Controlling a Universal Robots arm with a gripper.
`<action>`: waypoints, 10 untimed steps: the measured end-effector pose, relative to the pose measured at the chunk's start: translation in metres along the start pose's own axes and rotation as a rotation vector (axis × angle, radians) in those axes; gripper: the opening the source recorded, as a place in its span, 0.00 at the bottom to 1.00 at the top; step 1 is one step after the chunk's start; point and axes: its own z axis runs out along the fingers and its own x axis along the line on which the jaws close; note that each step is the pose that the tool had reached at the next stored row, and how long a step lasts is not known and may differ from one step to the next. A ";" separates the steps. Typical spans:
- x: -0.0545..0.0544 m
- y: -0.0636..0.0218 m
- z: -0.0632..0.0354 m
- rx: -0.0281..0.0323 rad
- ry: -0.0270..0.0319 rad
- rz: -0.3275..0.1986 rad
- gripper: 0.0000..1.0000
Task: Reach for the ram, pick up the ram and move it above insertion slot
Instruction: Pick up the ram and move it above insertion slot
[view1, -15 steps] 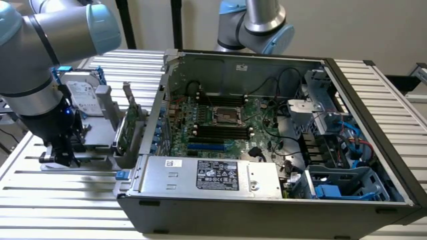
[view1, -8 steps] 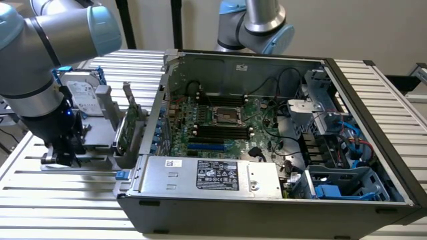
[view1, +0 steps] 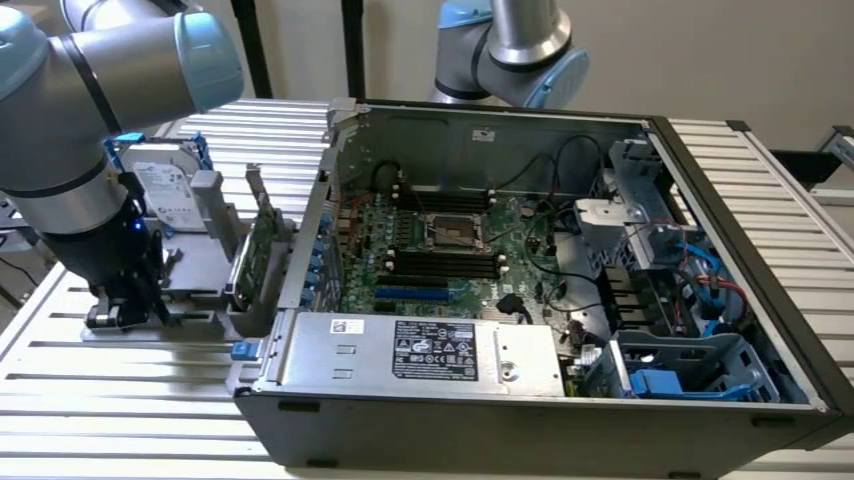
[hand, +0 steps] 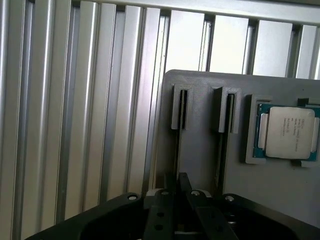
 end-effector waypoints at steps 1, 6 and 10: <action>0.000 0.0000 0.0000 0.0000 0.0000 0.000 0.15; 0.000 -0.0001 0.0000 0.0000 -0.0001 0.005 0.14; 0.000 -0.0006 0.0000 0.0000 -0.0005 0.025 0.14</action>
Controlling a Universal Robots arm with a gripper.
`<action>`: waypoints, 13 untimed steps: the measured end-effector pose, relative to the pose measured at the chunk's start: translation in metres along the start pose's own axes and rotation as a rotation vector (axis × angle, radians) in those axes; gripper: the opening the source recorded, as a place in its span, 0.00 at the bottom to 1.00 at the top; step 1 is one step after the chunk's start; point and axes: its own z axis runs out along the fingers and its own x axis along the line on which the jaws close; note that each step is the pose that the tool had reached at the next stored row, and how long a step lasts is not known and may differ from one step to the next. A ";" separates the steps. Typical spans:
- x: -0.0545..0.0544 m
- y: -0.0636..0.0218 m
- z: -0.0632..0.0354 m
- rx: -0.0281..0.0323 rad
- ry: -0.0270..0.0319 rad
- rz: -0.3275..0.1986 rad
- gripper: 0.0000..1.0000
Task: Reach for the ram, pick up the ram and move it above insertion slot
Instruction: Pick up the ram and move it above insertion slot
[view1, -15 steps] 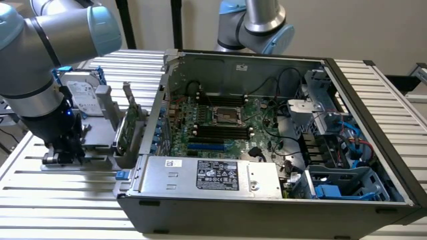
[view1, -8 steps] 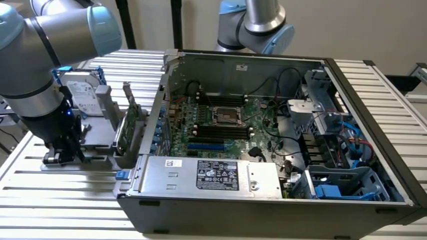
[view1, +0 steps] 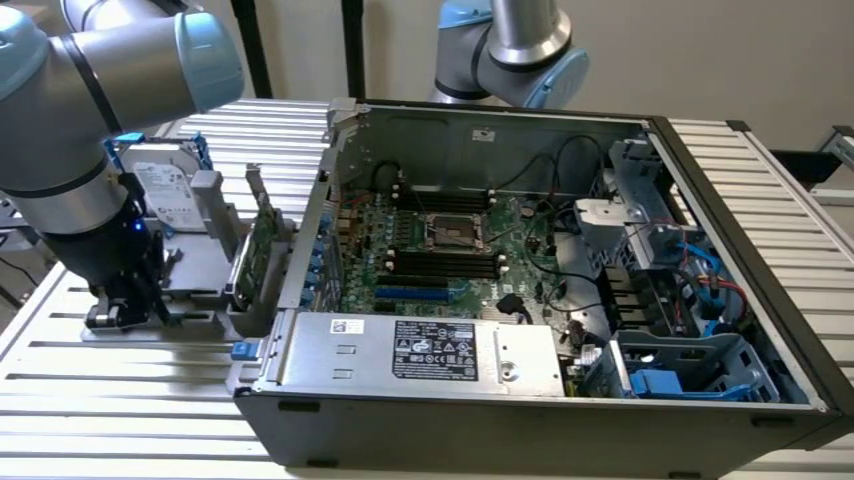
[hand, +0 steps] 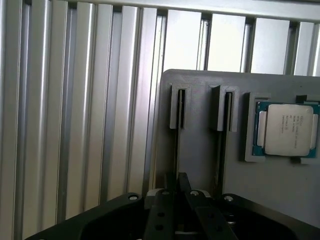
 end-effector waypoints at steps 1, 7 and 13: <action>0.000 -0.0001 0.0000 0.0000 -0.0001 0.005 0.14; 0.000 -0.0001 0.0000 -0.0001 -0.0003 0.015 0.14; 0.000 -0.0001 -0.0014 -0.0002 -0.0002 0.017 0.14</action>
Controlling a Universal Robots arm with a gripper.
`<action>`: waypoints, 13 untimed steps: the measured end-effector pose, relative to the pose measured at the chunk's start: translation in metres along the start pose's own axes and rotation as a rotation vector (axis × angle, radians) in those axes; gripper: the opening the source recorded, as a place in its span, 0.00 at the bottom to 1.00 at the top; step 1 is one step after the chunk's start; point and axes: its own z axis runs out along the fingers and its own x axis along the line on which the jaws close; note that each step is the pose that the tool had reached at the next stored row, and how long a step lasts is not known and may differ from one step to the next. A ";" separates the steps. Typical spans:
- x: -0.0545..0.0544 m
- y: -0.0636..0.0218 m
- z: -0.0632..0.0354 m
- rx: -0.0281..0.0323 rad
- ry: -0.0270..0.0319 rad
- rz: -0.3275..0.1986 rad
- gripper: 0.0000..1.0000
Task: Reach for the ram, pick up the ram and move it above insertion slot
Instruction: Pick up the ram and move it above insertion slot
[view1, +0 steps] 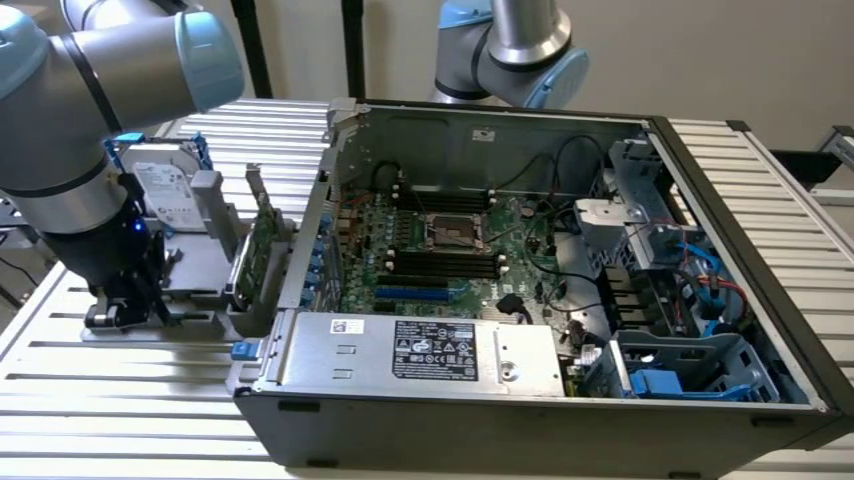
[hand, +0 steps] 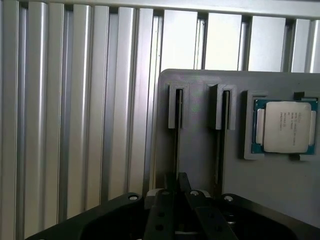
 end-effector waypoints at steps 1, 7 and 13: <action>0.000 0.0000 -0.0010 0.0000 -0.0001 0.000 0.14; 0.000 0.0004 -0.0171 -0.0011 -0.0002 0.000 0.14; 0.000 0.0002 -0.0445 -0.0015 -0.0003 0.000 0.14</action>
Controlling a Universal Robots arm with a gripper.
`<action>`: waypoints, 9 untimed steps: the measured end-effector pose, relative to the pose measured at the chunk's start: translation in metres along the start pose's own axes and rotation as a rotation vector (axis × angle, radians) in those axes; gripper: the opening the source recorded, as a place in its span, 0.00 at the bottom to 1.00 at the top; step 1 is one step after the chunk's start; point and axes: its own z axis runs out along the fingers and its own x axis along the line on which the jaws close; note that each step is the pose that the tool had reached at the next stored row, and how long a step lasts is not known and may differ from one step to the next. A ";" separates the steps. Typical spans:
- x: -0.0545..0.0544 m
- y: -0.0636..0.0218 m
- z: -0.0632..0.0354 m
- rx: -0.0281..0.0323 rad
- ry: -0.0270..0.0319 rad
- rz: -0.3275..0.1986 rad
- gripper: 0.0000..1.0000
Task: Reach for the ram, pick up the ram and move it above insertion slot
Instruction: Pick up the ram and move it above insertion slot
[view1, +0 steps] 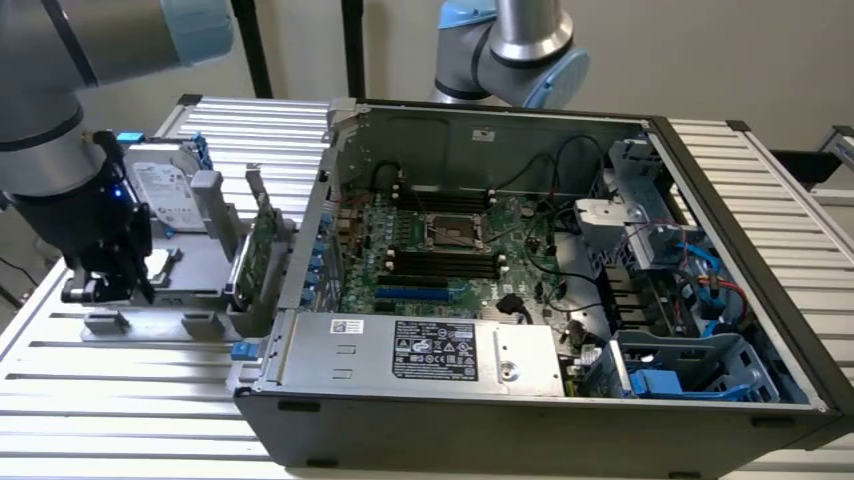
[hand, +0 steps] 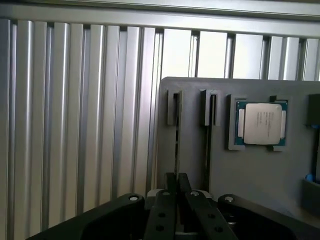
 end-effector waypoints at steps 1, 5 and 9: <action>0.000 -0.0003 -0.0045 0.0000 0.0001 0.000 0.14; 0.000 -0.0025 -0.0227 0.0000 0.0000 0.000 0.14; 0.001 -0.0086 -0.0408 0.0000 0.0001 0.000 0.14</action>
